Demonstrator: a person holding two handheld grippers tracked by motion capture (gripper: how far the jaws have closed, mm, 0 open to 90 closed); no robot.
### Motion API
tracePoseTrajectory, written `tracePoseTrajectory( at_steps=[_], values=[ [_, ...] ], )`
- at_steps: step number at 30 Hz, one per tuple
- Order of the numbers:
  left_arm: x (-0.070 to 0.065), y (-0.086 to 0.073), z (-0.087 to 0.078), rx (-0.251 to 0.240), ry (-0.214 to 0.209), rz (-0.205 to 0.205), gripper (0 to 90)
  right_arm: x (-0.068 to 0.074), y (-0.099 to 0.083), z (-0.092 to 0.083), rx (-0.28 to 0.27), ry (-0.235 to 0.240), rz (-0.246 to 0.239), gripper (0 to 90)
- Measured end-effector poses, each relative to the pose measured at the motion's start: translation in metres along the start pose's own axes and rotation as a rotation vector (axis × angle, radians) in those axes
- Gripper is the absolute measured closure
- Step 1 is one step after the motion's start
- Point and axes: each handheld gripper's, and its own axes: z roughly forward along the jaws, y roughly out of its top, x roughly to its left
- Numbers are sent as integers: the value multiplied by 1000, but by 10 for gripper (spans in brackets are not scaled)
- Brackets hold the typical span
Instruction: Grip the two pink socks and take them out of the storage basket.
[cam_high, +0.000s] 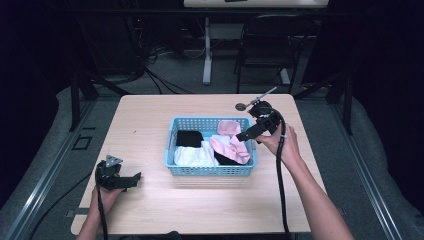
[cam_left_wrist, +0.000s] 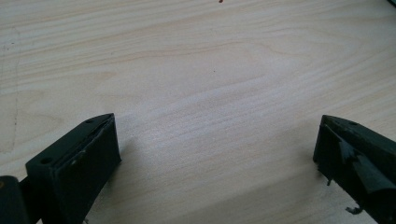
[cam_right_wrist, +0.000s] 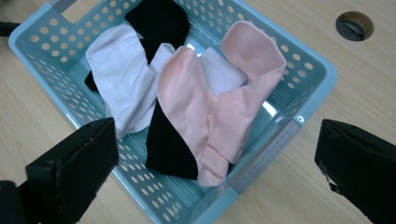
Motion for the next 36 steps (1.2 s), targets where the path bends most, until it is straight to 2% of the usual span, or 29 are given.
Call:
tracePoseTrajectory(
  at_steps=[2, 7, 8, 12, 17, 19, 24, 25, 27, 31, 33, 36],
  values=[
    [0, 0, 0, 0, 0, 0, 4, 0, 5, 9, 11, 21, 8, 0],
    [0, 0, 0, -1, 0, -1, 4, -1, 9, 18, 27, 30, 7, 0],
    [0, 0, 0, 0, 0, 0, 4, -3, 11, 23, 37, 44, 13, 0],
    [0, 0, 0, 0, 0, 0, 4, -7, 13, 33, 59, 47, 13, 0],
    [0, 0, 0, 0, 0, -1, 4, -8, 16, 43, 53, 60, 26, 0],
    [0, 0, 0, 0, 0, -1, 4, -9, 18, 49, 70, 70, 25, 0],
    [0, 0, 0, -1, 0, -1, 4, -11, 20, 58, 82, 72, 39, 0],
    [0, 0, 0, -1, 0, -1, 4, -10, 20, 60, 70, 75, 51, 0],
    [0, 0, 0, 0, -1, -1, 4, -11, 21, 63, 87, 77, 41, 0],
    [0, 0, 0, -1, 0, -1, 4, -9, 23, 68, 84, 79, 48, 0],
    [0, 0, 0, 0, 0, 0, 4, -10, 25, 71, 109, 71, 33, 2],
    [0, 0, 0, 0, 0, -1, 4, -9, 25, 75, 99, 63, 49, 11]
  ],
)
